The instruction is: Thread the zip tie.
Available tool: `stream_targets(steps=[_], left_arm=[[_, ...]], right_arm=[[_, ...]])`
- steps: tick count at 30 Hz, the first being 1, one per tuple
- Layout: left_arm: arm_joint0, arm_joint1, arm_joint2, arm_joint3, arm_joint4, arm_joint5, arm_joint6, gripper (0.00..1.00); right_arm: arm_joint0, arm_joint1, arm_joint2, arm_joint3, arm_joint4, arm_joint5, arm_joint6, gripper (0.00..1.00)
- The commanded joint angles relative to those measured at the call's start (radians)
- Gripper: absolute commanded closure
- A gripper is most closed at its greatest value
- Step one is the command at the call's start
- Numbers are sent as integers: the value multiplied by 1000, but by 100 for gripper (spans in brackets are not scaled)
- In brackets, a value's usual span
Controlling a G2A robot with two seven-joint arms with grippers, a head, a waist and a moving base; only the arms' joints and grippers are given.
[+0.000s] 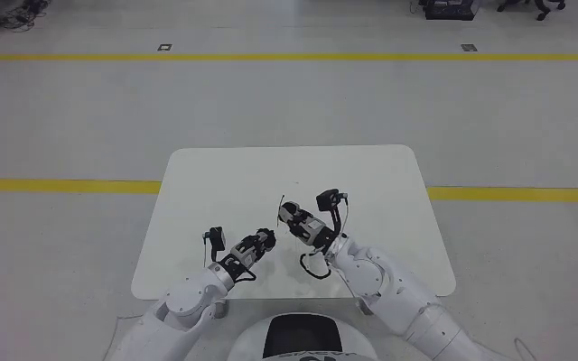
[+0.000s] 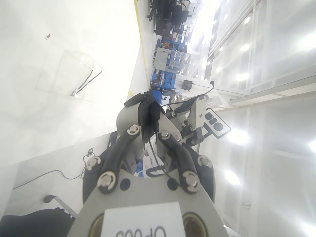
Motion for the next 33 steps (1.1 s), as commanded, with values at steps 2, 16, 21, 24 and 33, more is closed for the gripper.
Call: stream_targets(steps=[2,16,21,24,33], left_arm=[[0,0,0,0,0,0,0,100],[17,0,19,7,154,-172,23,100],[55,5,9,20,258,-276,38,100],[75,5,-1,4,304,-276,56,100],[110,-1,2,-22,372,-276,75,100]], right_arm=[[-2,7,2,-14,8,0,12,100],[-35,26,8,-54,-31,0,-15,100],[-63,76,-9,-105,-63,0,-76,100],[-61,106,-32,-114,-75,0,-118,100],[2,178,-156,-102,-68,0,-236,100]])
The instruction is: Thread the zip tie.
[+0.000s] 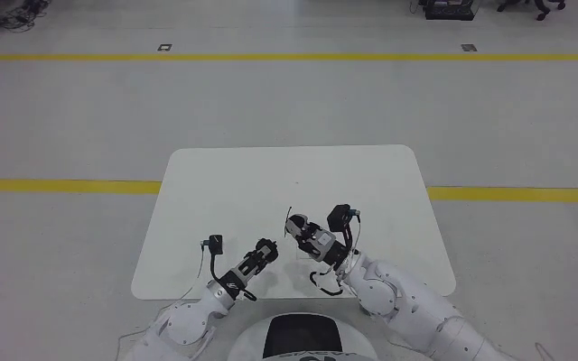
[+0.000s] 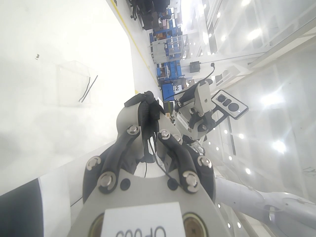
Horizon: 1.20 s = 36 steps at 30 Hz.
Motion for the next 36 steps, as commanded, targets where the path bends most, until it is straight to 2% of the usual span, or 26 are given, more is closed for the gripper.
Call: stream_targets(steps=[1,9,18,28,30,36], left_arm=[[4,-2,1,-4,5,0,5,100],[15,-11,17,-11,12,0,42,100],[12,-21,33,-4,6,0,79,100],[11,-22,32,-6,4,2,83,100],[4,-25,40,-3,-4,10,85,100],[-1,-27,47,3,-25,9,85,100]], right_arm=[[18,12,-30,8,8,0,-24,100],[95,53,-147,33,40,0,-110,100],[161,87,-247,41,49,0,-183,100],[165,89,-251,41,45,2,-183,100],[157,84,-243,42,27,16,-174,100],[144,63,-235,56,-12,0,-200,100]])
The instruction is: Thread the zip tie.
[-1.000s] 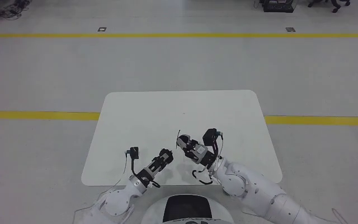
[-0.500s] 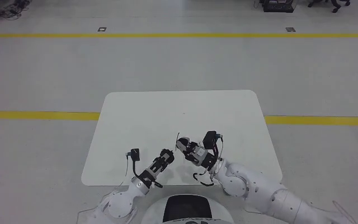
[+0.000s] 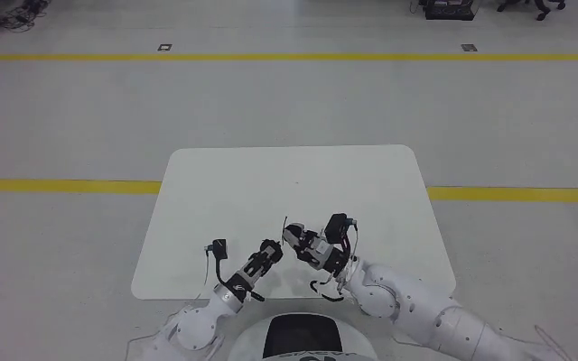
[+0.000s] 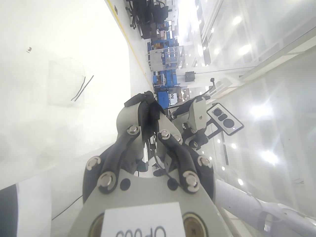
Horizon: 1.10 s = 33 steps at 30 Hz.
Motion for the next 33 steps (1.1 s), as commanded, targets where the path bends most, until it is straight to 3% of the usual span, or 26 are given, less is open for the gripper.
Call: stream_targets(steps=[1,17,33], left_arm=[[0,0,0,1,-3,0,1,100],[1,0,-4,2,-19,3,-3,100],[1,0,-4,2,-19,3,-3,100]], right_arm=[[-2,-7,1,6,-9,1,-15,100],[-13,-45,17,52,-58,1,-49,100],[-26,-62,34,68,-90,1,-61,100]])
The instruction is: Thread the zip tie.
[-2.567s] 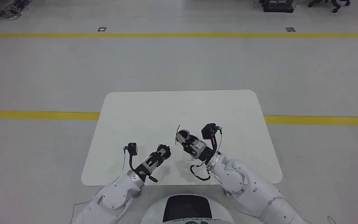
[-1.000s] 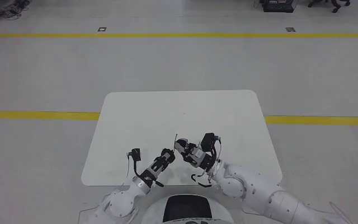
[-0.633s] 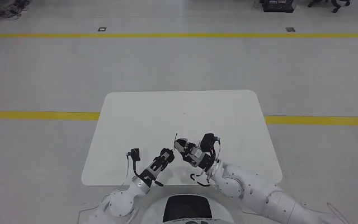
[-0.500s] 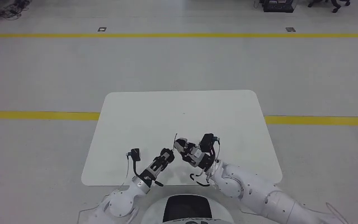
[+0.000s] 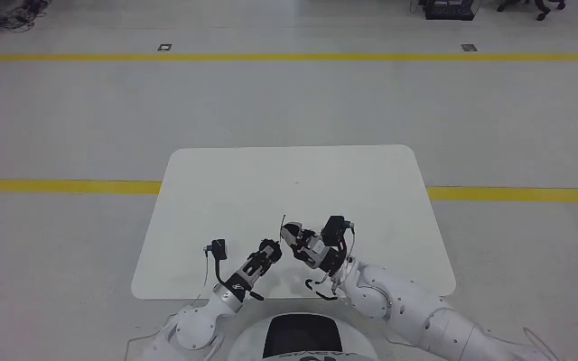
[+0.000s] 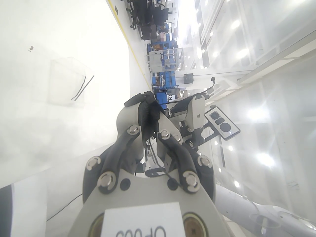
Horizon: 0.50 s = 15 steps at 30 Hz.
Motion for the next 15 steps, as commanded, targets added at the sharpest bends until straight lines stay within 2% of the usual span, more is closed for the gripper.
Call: stream_targets(steps=[1,15], left_arm=[[0,0,0,0,0,0,0,100],[0,0,0,0,0,0,0,100]], right_arm=[[-1,-1,1,1,-1,0,0,100],[0,-10,4,10,-1,0,5,100]])
